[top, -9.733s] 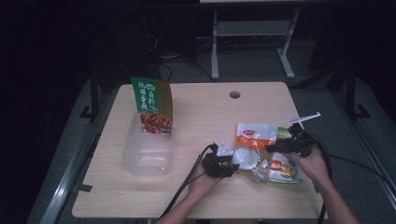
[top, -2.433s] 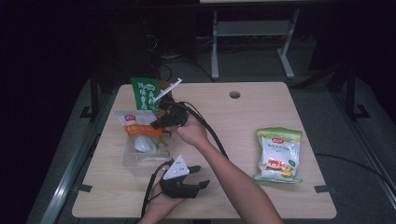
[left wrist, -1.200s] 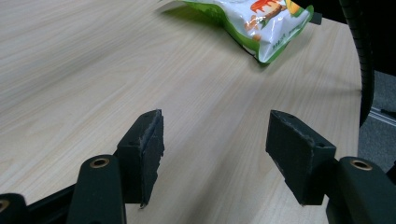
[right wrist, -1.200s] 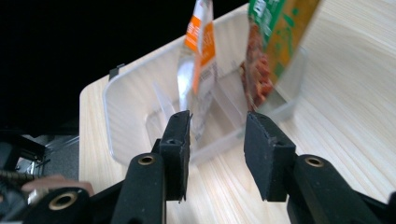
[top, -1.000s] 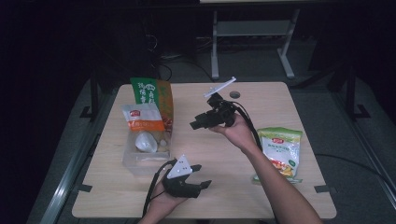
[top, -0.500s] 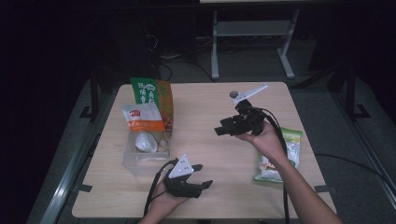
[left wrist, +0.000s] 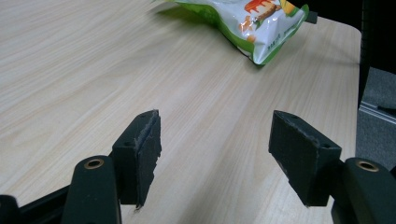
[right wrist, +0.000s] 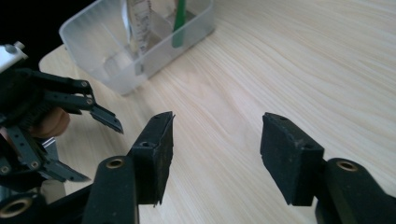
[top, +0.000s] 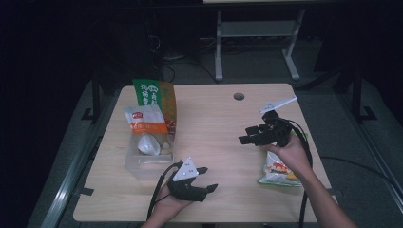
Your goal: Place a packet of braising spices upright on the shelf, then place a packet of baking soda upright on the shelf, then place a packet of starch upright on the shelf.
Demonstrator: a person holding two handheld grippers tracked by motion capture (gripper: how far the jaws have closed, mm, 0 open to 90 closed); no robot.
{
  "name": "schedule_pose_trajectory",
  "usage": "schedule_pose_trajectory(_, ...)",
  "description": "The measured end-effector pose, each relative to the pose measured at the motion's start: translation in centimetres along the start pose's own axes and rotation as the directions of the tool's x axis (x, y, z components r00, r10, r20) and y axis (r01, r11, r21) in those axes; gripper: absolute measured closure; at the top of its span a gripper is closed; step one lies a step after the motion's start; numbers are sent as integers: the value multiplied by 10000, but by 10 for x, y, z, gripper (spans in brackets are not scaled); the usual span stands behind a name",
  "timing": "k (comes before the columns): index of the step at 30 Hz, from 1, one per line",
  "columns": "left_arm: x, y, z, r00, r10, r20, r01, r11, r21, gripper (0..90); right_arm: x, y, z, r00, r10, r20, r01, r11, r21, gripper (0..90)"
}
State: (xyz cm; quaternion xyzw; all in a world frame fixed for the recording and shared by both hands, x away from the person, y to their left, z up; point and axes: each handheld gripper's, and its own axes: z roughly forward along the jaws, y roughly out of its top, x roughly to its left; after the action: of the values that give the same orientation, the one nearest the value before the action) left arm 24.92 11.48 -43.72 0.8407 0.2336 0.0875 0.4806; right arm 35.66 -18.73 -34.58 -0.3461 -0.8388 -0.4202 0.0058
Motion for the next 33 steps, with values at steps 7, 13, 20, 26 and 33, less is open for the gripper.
schedule_pose_trajectory(7,-3,1,5,9999,72,79,-72,10000,48,335,-3,-17,-15,9996,70,269,-70,10000,16,418)
schedule_pose_trajectory(13,-4,3,8,9998,91,169,-91,9999,42,335,-6,-28,-31,9986,212,480,-199,9995,-255,405)
schedule_pose_trajectory(20,-4,3,7,9998,78,168,-79,10000,39,331,-12,-36,-39,9973,381,620,-363,9989,-304,396)
schedule_pose_trajectory(26,-3,4,7,9998,139,124,-139,9999,-6,326,-15,-41,-41,9965,459,693,-440,9986,-284,387)
schedule_pose_trajectory(33,-3,4,7,9999,117,87,-117,9999,36,318,-23,-53,-42,9933,747,878,-740,9972,-113,368)
